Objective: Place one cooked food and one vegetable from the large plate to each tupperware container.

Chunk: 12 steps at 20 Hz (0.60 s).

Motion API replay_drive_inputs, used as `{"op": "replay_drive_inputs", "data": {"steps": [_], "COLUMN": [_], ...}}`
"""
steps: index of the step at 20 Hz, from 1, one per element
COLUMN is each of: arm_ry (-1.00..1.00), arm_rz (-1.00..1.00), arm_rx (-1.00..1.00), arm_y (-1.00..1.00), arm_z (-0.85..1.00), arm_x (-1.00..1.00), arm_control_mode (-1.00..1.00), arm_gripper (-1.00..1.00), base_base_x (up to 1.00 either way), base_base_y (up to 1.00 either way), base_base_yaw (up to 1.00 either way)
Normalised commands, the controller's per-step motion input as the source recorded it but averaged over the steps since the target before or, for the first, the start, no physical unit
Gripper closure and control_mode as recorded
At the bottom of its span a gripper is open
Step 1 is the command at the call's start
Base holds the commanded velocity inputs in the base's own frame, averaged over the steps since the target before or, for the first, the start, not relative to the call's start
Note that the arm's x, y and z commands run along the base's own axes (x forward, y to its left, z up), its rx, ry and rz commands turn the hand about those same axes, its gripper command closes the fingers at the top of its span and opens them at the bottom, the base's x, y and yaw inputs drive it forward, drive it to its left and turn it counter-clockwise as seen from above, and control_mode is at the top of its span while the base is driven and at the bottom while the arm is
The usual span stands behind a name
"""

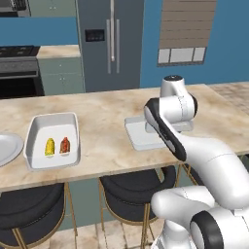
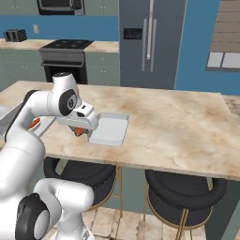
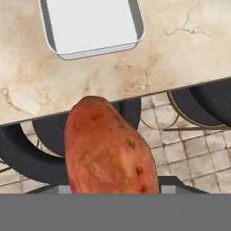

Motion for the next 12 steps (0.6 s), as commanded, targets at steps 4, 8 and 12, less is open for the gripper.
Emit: {"op": "replay_drive_inputs", "data": {"steps": [4, 8, 12], "arm_ry": [0.0, 0.0, 0.0], "arm_rz": [0.0, 0.0, 0.0], "arm_rx": [0.0, 0.0, 0.0], "arm_y": [0.0, 0.0, -0.03], "arm_z": [0.0, 0.0, 0.0], "arm_x": [0.0, 0.0, 0.01], "arm_control_mode": [1.0, 1.0, -1.0], "arm_gripper": [1.0, 1.0, 1.0], "base_base_x": [0.67, 0.82, 0.4], "base_base_y": [-0.15, -0.12, -0.09], "base_base_yaw": [0.0, 0.0, 0.0]}}
